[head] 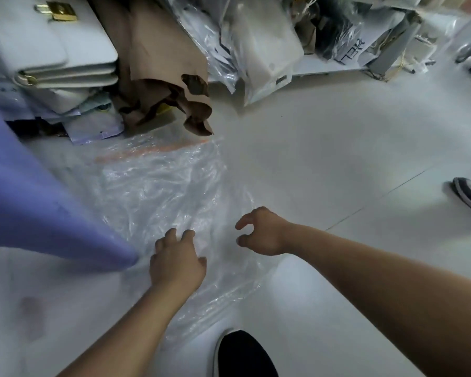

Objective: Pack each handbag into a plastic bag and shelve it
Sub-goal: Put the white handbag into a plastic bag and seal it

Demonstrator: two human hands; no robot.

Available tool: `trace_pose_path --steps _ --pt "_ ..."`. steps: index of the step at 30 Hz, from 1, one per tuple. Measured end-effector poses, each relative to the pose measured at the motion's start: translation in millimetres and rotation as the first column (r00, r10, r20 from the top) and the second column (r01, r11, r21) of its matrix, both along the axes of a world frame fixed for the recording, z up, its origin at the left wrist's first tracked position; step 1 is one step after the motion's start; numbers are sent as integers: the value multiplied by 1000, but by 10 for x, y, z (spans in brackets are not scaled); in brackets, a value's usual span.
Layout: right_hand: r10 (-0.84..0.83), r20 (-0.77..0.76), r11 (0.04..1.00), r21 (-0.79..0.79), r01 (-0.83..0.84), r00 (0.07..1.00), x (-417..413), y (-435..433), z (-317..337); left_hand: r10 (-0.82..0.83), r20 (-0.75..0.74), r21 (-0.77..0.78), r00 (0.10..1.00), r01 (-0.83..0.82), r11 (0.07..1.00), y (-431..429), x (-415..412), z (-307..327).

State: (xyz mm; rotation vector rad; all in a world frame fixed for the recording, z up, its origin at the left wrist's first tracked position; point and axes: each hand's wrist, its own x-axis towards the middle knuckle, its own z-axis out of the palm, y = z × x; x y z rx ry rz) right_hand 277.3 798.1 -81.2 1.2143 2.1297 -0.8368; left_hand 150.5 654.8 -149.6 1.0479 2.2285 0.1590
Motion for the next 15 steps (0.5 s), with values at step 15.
trace_pose_path --steps 15 --pt "-358 -260 926 23 376 897 -47 -85 -133 116 -201 255 973 -62 965 174 2 236"
